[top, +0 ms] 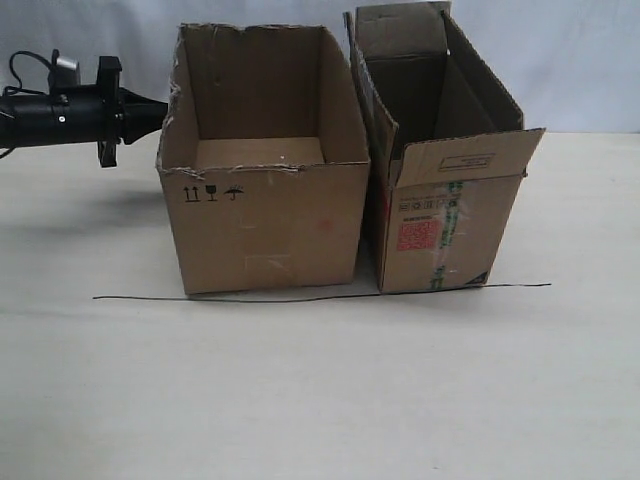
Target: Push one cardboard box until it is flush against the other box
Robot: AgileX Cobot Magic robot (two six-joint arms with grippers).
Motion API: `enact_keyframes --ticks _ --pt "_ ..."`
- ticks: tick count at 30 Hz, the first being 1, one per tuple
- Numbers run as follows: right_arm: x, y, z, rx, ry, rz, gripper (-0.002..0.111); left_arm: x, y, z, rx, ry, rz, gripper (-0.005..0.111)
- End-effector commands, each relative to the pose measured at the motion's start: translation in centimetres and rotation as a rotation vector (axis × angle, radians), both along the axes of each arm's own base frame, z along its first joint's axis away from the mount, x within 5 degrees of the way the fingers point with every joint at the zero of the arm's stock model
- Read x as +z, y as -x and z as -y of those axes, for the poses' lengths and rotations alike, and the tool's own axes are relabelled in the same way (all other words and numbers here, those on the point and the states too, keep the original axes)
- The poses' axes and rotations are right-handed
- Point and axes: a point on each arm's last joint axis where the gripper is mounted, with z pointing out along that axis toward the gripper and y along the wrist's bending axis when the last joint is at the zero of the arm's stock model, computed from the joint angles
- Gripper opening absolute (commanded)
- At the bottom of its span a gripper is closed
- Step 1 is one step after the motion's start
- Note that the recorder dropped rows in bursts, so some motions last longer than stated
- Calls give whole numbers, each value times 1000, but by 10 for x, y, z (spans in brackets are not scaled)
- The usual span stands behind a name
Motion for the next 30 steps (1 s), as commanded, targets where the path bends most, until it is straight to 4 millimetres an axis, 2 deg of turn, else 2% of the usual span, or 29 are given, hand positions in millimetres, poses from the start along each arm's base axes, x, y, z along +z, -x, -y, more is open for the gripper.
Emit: enact_keyframes --ticks 1,8,18,21,30 --pt "-1 0 0 -1 3 -3 5 -1 0 18 -41 -8 15 0" --pt "-1 0 0 -1 3 -3 5 -2 0 26 -55 -13 16 0" --pt "-1 0 0 -1 3 -3 5 -2 0 26 -50 -6 19 0" --pt "-1 0 0 -1 3 -3 5 -2 0 22 -40 -6 19 0" --pt "-1 0 0 -1 3 -3 5 1 2 -10 -23 32 18 0"
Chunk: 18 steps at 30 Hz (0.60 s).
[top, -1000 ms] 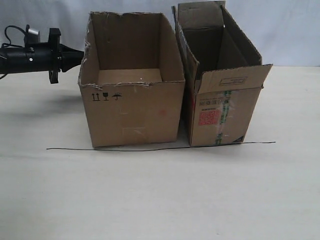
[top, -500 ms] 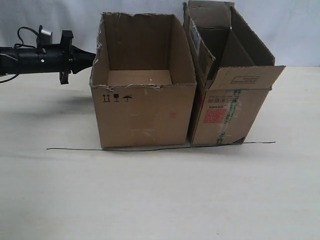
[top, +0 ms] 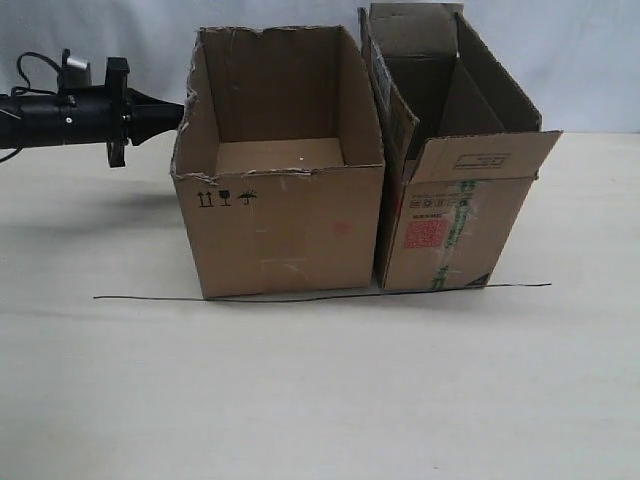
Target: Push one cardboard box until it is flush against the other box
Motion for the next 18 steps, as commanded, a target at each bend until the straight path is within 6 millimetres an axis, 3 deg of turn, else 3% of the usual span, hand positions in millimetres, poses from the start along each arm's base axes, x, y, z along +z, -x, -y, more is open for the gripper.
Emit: enact_keyframes --ticks 1,18 --pt "-1 0 0 -1 3 -3 5 0 0 -15 13 14 1 0" --pt "-1 0 0 -1 3 -3 5 -1 4 -16 -25 -42 -20 0"
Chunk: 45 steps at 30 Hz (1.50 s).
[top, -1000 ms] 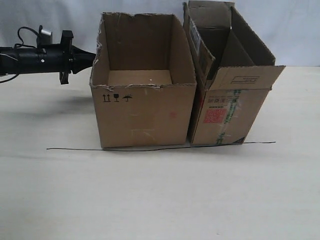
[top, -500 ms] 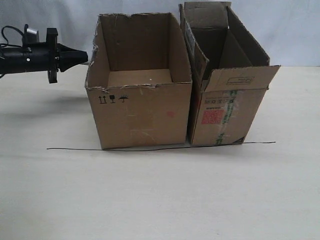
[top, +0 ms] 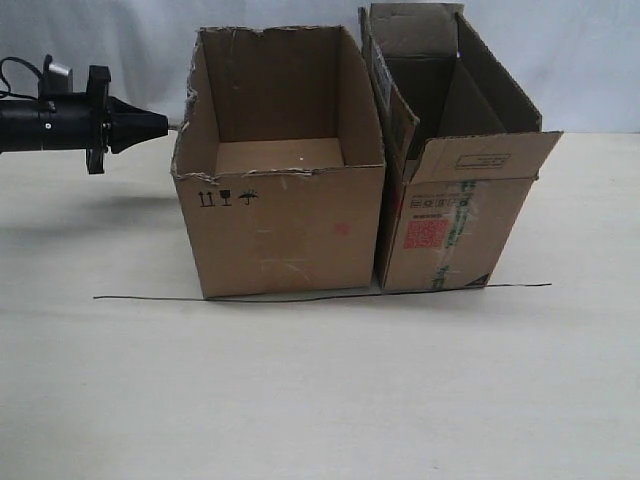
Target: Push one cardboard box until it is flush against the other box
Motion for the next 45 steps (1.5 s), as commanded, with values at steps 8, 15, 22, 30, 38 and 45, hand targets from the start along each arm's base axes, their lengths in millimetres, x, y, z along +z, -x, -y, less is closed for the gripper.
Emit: enact_keyframes --ticks 8,15,22,30,38,45 --pt "-1 0 0 -1 3 -3 5 -2 -8 -2 89 -60 -3 0" --pt "-1 0 0 -1 3 -3 5 -2 -8 -1 84 -64 1 0" --pt "-1 0 0 -1 3 -3 5 -3 -6 21 21 -60 19 0" --pt "-1 0 0 -1 3 -3 5 -9 -11 43 -48 -19 32 0" --pt "-1 0 0 -1 3 -3 5 2 -27 52 -98 -28 59 0" --pt "-1 0 0 -1 3 -3 5 -11 -28 52 -111 -11 26 0"
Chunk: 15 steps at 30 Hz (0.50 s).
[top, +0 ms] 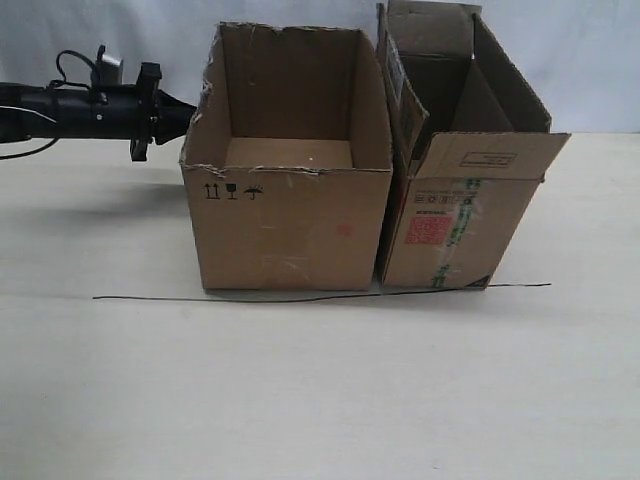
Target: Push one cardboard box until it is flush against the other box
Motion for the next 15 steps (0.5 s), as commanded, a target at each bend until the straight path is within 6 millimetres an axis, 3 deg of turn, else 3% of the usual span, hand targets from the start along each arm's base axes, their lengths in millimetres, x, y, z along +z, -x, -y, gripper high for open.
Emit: enact_keyframes --ticks 1,8,10,15 --pt "-1 0 0 -1 3 -3 5 -7 1 5 -26 13 -25 0" --pt "-1 0 0 -1 3 -3 5 3 -3 4 -38 14 16 0" --pt "-1 0 0 -1 3 -3 5 9 -4 -6 -19 13 28 0" --pt "-1 0 0 -1 3 -3 5 39 4 -53 13 -139 20 0"
